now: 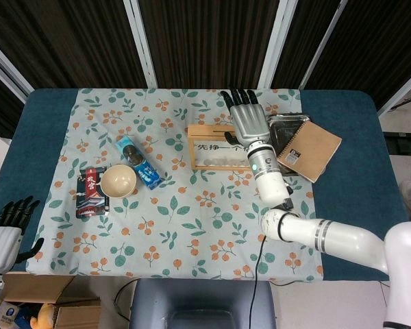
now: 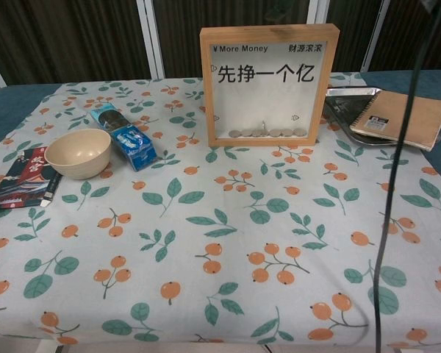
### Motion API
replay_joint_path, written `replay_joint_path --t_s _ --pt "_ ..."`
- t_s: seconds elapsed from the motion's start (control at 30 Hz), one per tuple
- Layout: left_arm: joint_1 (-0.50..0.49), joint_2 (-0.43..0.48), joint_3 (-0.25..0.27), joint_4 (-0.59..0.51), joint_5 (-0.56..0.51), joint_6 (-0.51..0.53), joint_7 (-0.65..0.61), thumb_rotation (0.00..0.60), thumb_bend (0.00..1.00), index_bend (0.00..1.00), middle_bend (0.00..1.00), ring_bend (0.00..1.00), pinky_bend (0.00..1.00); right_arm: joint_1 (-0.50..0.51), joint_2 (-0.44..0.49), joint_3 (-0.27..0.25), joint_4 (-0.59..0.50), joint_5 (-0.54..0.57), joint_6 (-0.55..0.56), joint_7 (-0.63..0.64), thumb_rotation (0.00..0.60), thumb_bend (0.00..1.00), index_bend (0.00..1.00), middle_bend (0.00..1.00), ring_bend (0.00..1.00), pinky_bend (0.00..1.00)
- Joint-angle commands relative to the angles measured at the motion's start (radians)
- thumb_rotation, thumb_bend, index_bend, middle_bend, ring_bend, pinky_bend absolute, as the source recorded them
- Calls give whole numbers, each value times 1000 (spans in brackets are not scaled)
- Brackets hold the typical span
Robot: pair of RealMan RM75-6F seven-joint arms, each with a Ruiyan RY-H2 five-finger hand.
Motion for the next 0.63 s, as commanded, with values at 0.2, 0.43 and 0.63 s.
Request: replay_joint_path --t_s 0.2,0.43,0.63 --pt "-4 8 -1 -19 7 4 14 600 321 0 0 0 0 -387 298 -242 -373 -513 371 137 600 417 0 0 0 0" --pt "-4 16 -5 -34 6 11 27 600 321 0 0 0 0 -767 275 -500 -215 -760 618 348 600 359 0 0 0 0" --pt "-2 16 -4 -42 7 13 36 600 322 0 0 0 0 -927 140 -502 -5 -751 678 478 600 321 0 0 0 0"
